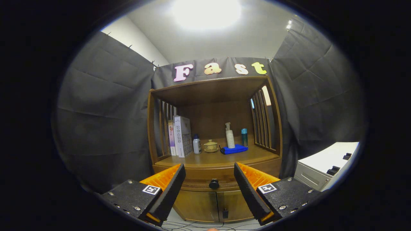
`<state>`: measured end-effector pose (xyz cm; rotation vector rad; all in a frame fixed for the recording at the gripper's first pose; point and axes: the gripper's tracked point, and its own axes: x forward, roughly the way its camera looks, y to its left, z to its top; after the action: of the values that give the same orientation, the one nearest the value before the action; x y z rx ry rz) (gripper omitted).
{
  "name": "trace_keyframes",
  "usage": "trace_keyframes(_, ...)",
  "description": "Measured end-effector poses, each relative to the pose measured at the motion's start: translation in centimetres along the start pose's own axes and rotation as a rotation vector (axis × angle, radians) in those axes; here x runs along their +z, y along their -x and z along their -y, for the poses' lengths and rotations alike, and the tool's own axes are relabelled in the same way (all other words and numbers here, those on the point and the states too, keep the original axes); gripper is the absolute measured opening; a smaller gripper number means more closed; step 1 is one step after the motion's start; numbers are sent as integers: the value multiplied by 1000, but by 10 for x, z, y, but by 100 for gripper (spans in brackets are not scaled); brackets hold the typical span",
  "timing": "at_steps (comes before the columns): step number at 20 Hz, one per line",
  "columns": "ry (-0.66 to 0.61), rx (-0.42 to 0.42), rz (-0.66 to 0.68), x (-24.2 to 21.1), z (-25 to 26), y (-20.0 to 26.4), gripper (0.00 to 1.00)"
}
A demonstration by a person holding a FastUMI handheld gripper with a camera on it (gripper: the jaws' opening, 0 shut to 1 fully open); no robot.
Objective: Pull open the drawer, take out the items inside it, and place them on the countertop above the cabinet.
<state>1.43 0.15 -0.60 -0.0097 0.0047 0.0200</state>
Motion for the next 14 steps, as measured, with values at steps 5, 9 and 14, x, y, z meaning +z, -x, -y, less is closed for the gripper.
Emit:
trace_keyframes(5, -1, 4, -15, -6, 2, -18, 94)
trace_keyframes(9, 10, 5, -51, -19, -1, -41, 95)
trace_keyframes(14, 17, 9, -102, -44, 0, -76, 95)
